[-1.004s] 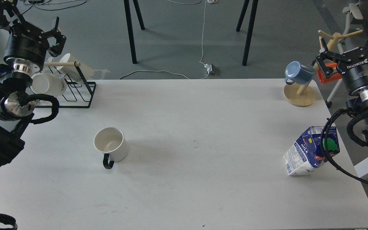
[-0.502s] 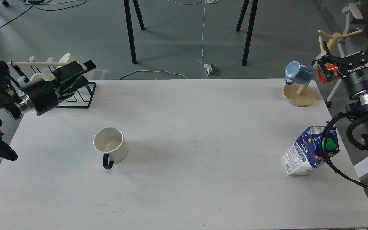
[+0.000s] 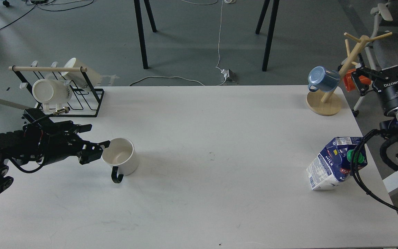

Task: Place cup and milk with both arms
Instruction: 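Grasp the white mug rim with the left gripper, then carry the white mug toward the table center and set it down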

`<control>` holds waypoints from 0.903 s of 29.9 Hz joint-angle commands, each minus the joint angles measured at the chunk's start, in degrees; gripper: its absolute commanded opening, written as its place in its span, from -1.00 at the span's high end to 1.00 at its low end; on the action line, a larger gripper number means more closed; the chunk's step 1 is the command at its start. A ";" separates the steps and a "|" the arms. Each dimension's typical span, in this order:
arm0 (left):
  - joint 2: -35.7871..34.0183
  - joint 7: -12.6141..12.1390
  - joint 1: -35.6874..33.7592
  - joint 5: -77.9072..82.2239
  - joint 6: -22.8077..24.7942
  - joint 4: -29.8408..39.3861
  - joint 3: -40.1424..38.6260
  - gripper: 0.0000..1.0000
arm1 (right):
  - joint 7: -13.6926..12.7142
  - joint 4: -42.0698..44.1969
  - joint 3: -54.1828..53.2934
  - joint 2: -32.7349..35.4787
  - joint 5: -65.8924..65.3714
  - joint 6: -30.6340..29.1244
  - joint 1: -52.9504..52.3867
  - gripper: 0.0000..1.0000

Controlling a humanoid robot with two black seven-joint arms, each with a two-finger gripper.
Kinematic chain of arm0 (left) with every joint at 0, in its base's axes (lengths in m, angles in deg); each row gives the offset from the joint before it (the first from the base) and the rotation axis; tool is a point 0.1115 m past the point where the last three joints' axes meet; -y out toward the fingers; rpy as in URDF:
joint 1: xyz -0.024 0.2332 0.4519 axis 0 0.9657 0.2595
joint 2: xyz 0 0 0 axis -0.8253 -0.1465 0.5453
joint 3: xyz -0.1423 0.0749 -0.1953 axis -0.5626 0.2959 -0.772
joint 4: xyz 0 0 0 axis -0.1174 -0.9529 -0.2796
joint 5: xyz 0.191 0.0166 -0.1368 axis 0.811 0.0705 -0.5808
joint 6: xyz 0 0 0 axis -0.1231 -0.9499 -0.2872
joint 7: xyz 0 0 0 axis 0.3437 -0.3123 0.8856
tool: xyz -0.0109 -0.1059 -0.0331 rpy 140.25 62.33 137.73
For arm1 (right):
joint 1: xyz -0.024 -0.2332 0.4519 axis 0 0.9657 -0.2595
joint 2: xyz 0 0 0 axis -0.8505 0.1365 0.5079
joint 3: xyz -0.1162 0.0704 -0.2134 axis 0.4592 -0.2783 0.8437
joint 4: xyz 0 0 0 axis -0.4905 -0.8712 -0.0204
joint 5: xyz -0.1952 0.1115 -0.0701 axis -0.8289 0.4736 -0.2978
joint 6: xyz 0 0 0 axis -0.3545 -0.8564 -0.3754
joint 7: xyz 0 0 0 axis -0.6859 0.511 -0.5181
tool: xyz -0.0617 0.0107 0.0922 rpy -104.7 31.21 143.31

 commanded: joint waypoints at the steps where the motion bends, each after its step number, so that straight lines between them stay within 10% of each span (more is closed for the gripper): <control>1: 2.61 -0.12 -0.40 1.57 0.17 -3.07 0.13 -0.41 | 0.08 0.09 -0.03 -0.16 0.06 0.00 0.35 -0.98; 9: 7.70 -0.12 -0.67 2.21 0.61 -7.64 0.13 0.07 | -0.01 0.44 -0.82 -0.08 -0.03 0.00 0.35 -0.98; 14: 9.03 -0.12 -1.02 2.21 5.88 -9.23 0.13 0.82 | -0.01 0.44 -0.74 -0.16 -0.12 0.00 0.35 -0.98; 22: 8.94 0.58 -3.38 2.21 7.55 -6.52 -0.66 0.89 | -0.01 0.27 -0.82 -0.16 -0.03 0.00 0.26 -0.98; 27: 8.76 -0.12 -6.37 -2.99 18.79 2.01 -4.17 0.89 | -0.01 0.09 -1.17 0.54 0.14 0.00 0.44 -0.98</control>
